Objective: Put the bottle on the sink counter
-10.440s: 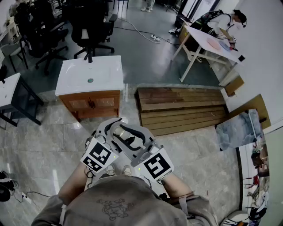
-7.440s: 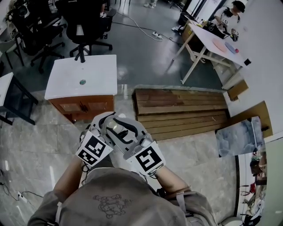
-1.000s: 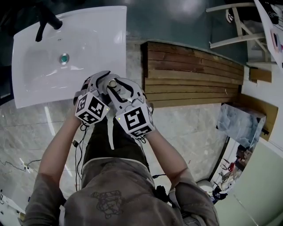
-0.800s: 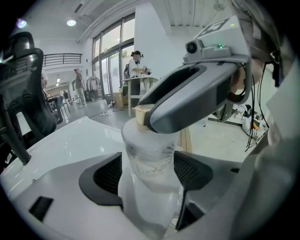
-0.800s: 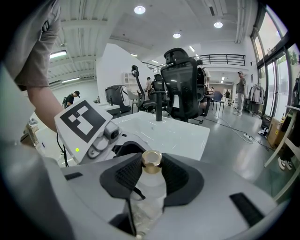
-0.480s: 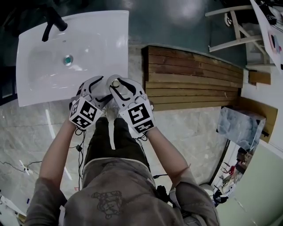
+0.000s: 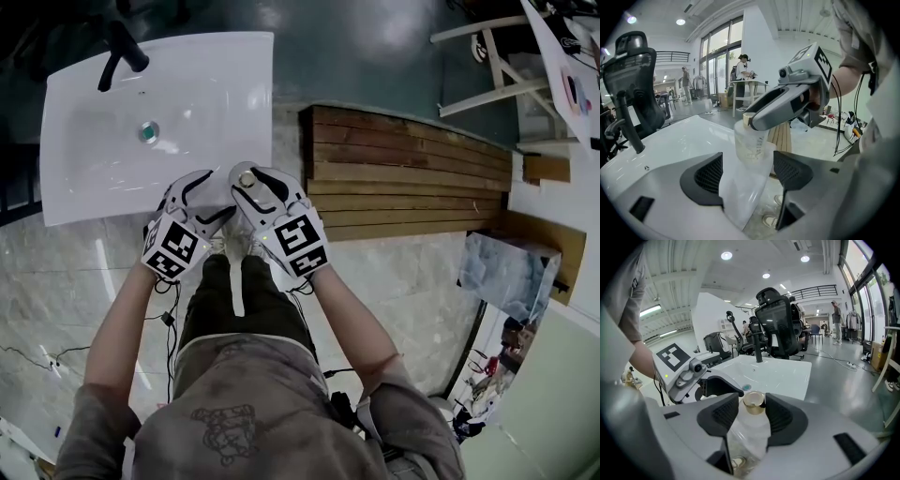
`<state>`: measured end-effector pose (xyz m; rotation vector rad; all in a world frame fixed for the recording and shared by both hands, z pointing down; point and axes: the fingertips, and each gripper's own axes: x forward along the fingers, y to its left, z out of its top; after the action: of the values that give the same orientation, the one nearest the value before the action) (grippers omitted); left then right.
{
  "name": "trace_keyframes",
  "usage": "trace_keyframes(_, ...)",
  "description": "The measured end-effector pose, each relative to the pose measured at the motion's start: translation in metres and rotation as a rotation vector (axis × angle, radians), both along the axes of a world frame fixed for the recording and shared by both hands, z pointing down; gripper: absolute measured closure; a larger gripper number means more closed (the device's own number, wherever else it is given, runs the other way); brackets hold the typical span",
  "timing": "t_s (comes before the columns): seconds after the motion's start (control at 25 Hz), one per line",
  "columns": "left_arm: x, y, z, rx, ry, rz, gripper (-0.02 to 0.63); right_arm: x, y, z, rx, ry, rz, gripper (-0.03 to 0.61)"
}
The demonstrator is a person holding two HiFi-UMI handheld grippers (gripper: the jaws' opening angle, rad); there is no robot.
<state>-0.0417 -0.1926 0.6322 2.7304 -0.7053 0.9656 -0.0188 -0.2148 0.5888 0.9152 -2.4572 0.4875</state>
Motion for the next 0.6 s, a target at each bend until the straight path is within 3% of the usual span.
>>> trace_keyframes(0.24,-0.002,-0.003,-0.008,0.014,-0.011,-0.004,0.288,-0.004,0.003,-0.003,-0.013,0.0,-0.019,0.35)
trace_keyframes(0.6,-0.011,-0.004,-0.028,0.03,-0.016,-0.014,0.288,0.005,0.0,-0.018,0.018,0.043,-0.001,0.344)
